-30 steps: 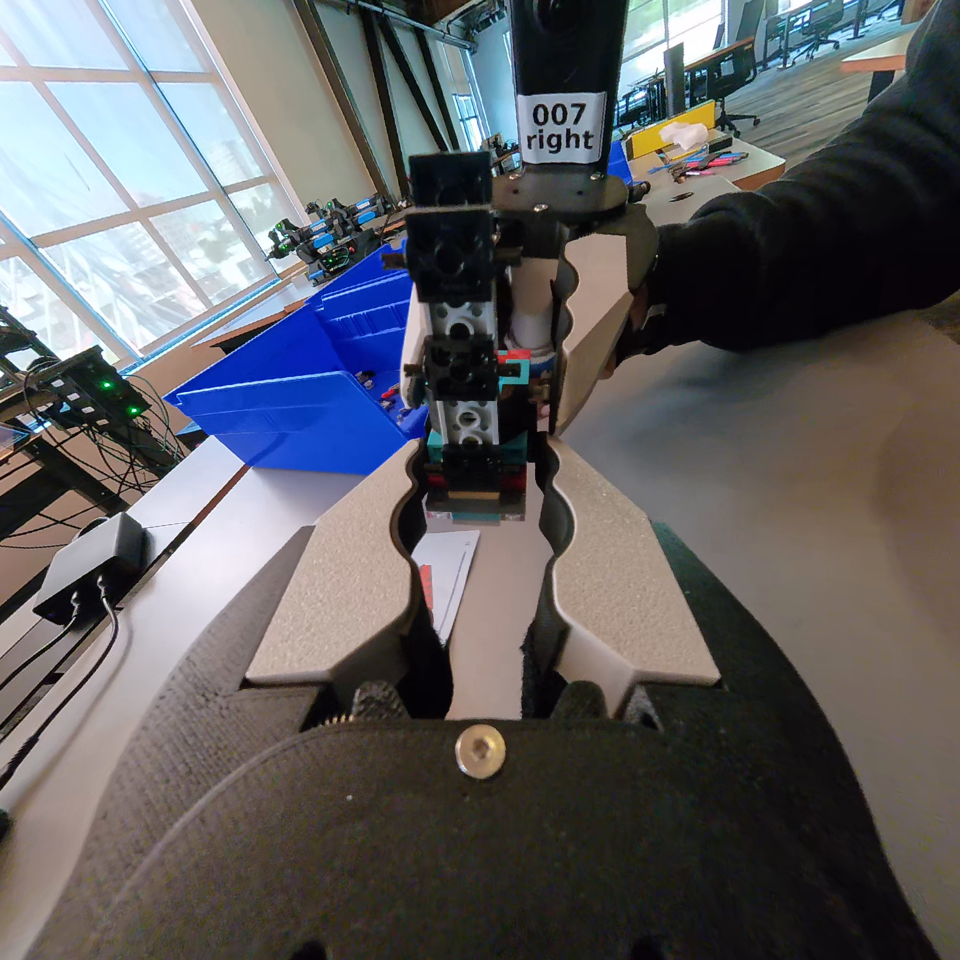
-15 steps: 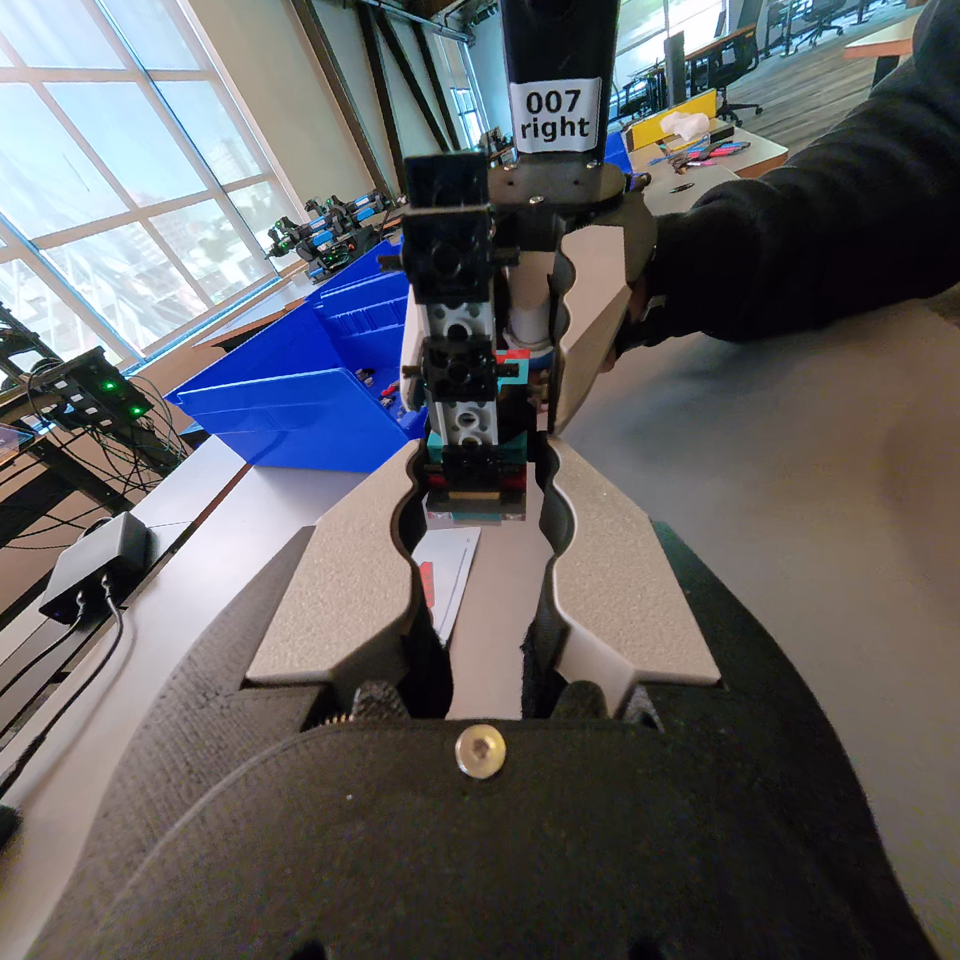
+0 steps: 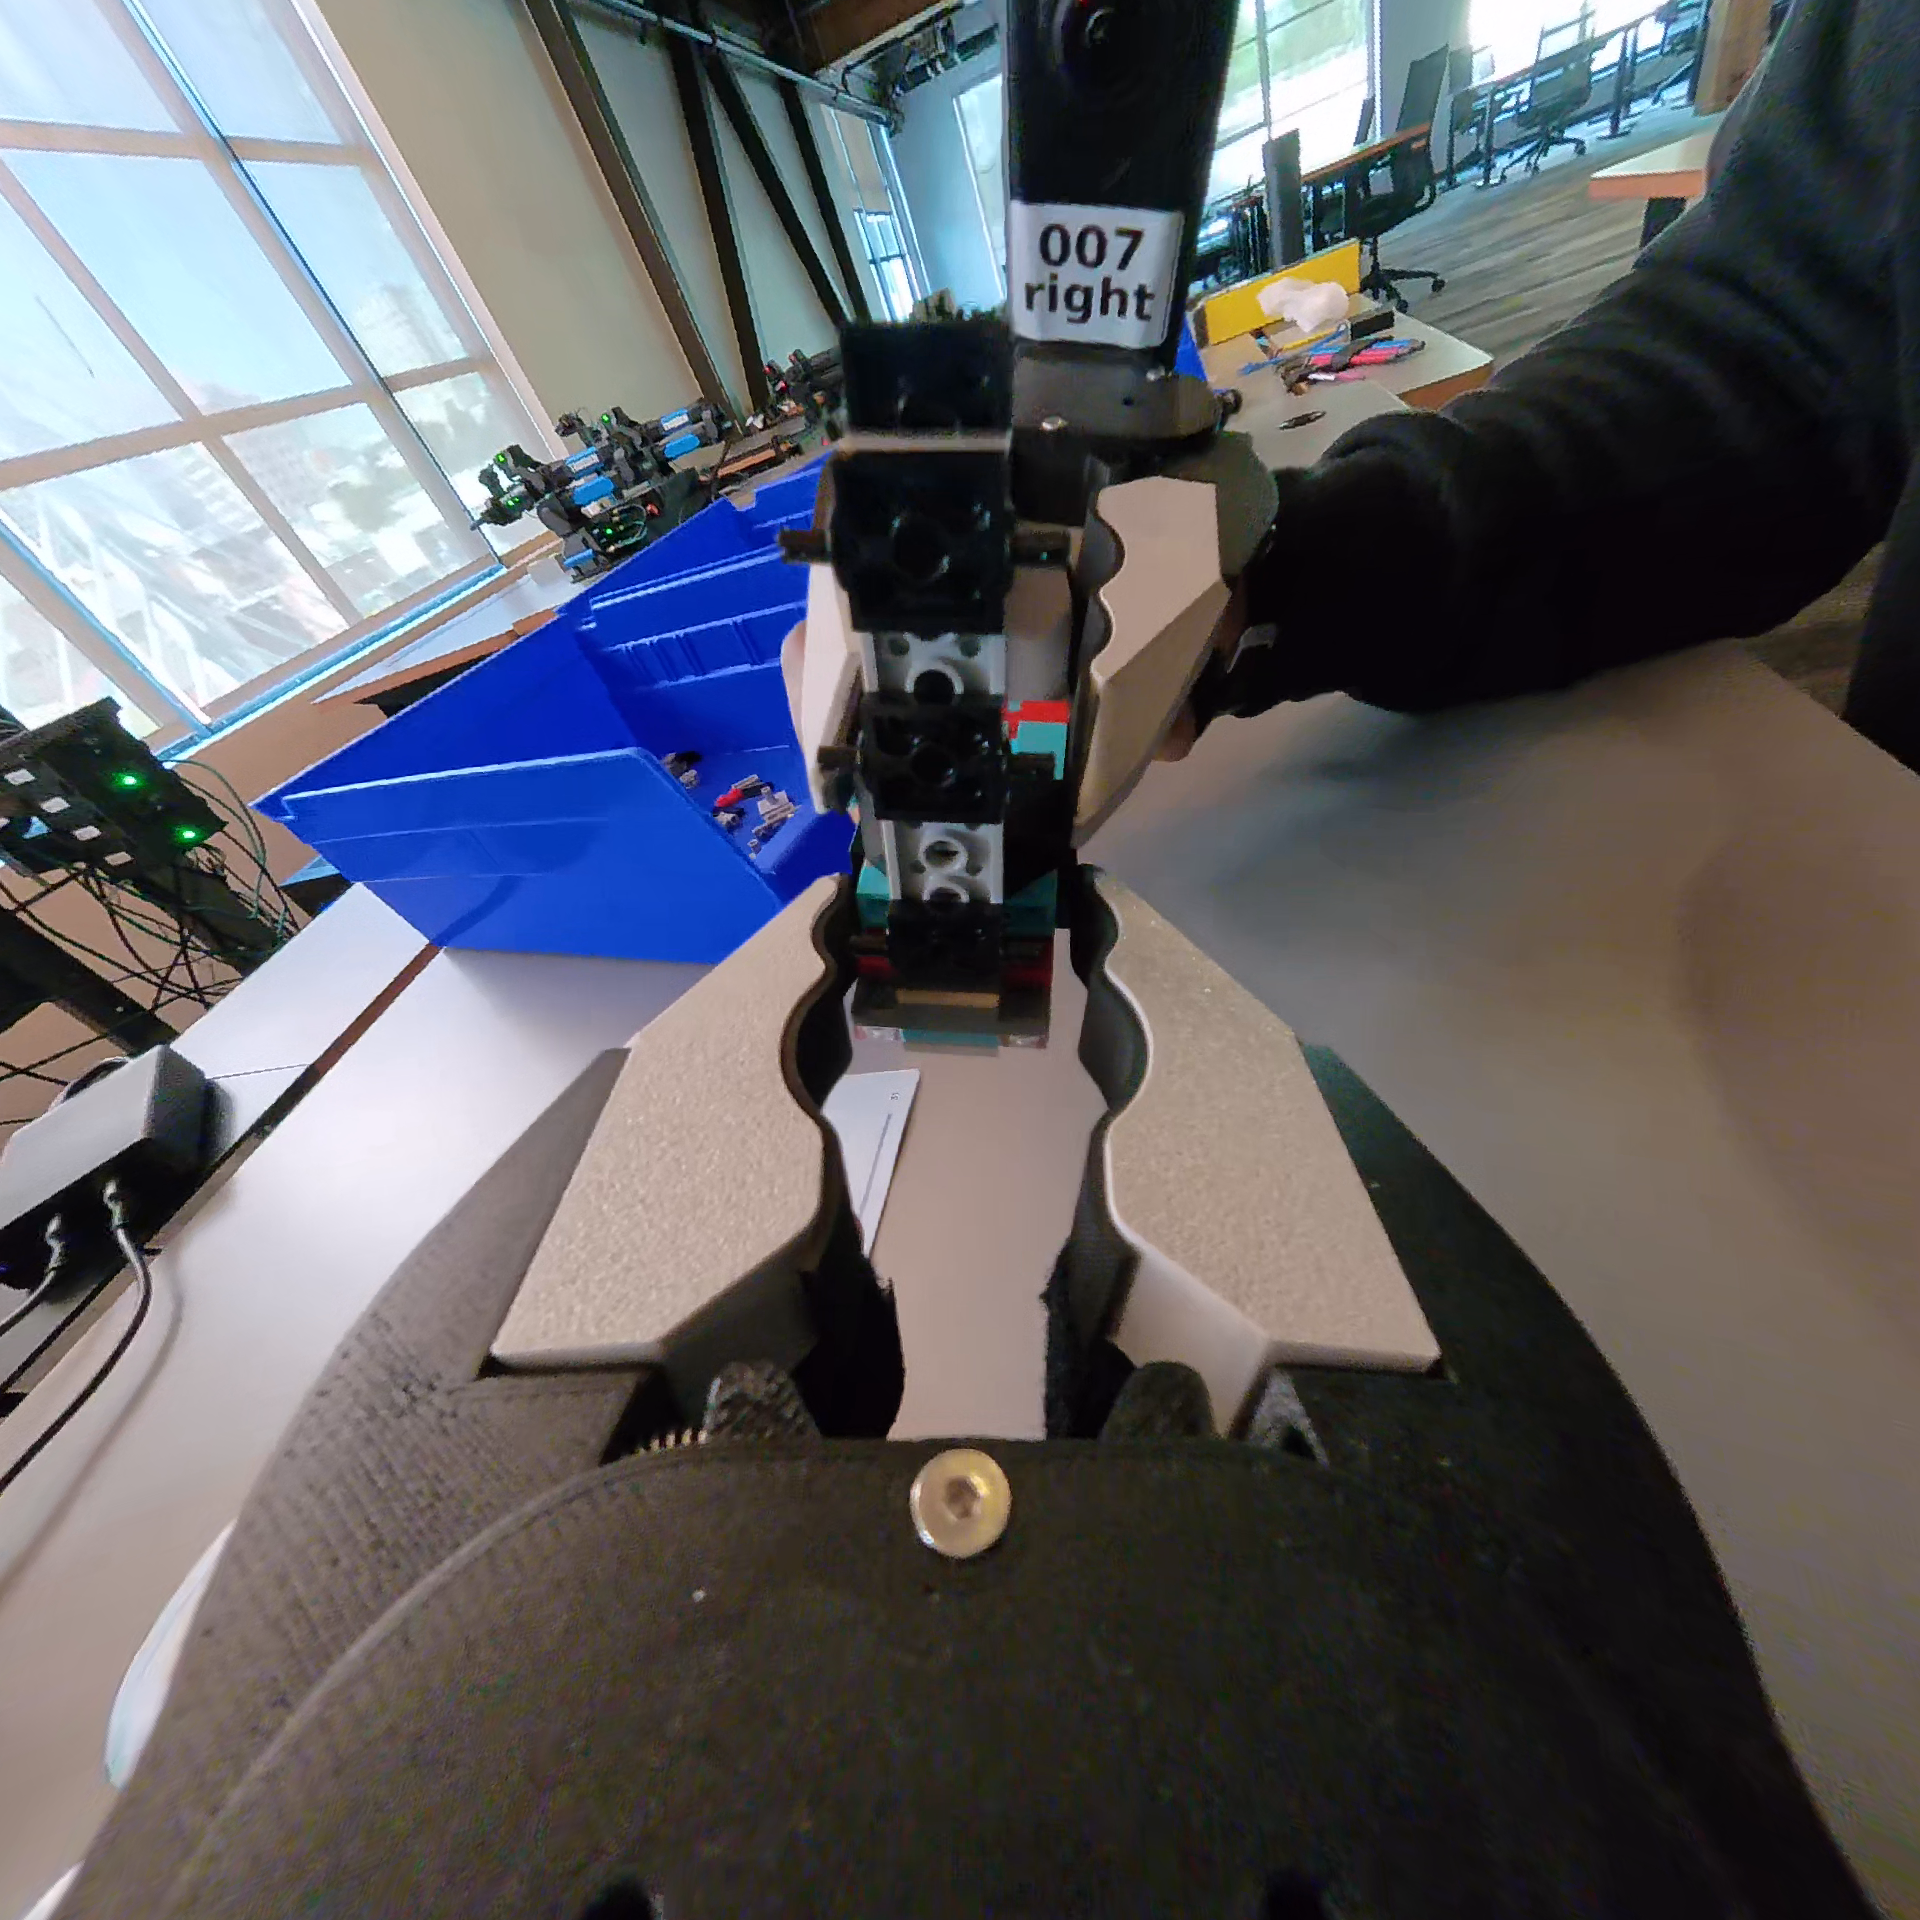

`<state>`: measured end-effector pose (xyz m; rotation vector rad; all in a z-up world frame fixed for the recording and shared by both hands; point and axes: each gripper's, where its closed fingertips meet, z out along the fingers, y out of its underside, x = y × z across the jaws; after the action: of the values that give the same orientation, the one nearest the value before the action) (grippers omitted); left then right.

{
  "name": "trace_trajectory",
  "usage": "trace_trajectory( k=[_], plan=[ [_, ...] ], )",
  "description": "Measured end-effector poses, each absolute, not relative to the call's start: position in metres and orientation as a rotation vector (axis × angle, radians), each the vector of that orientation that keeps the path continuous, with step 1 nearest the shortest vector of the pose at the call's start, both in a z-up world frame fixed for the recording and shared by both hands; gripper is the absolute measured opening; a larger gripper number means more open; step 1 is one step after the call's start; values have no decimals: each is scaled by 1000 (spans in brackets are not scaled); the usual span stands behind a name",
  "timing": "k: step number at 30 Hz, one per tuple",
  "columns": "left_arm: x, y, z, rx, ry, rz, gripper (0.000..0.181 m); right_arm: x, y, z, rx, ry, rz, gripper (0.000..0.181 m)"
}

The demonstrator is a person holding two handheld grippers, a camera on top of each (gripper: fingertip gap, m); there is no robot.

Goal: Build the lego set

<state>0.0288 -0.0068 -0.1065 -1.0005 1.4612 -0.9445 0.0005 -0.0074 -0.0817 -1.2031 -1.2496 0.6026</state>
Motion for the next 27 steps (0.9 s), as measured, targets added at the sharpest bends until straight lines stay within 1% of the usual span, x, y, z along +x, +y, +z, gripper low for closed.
trace_trajectory(
  k=[3,4,6,9,15,23,27],
  plan=[
    [30,-8,-104,-1008,1445,-968,40,2,-7,-77,-1187,-1227,601,39],
    [30,-6,-103,-1017,1436,-976,40,3,-7,-76,-1185,-1223,594,44],
    [29,-4,-102,-1027,1422,-987,40,3,-8,-75,-1186,-1222,616,59],
    [29,-2,-101,-1036,1412,-997,40,2,-10,-73,-1176,-1221,630,65],
    [29,-2,-101,-1038,1411,-1004,40,2,-10,-74,-1173,-1230,610,62],
    [29,-6,-101,-1037,1421,-1027,40,2,-9,-77,-1160,-1249,559,49],
    [29,-7,-100,-1036,1421,-1038,40,1,-9,-78,-1158,-1257,541,49]
  ],
)
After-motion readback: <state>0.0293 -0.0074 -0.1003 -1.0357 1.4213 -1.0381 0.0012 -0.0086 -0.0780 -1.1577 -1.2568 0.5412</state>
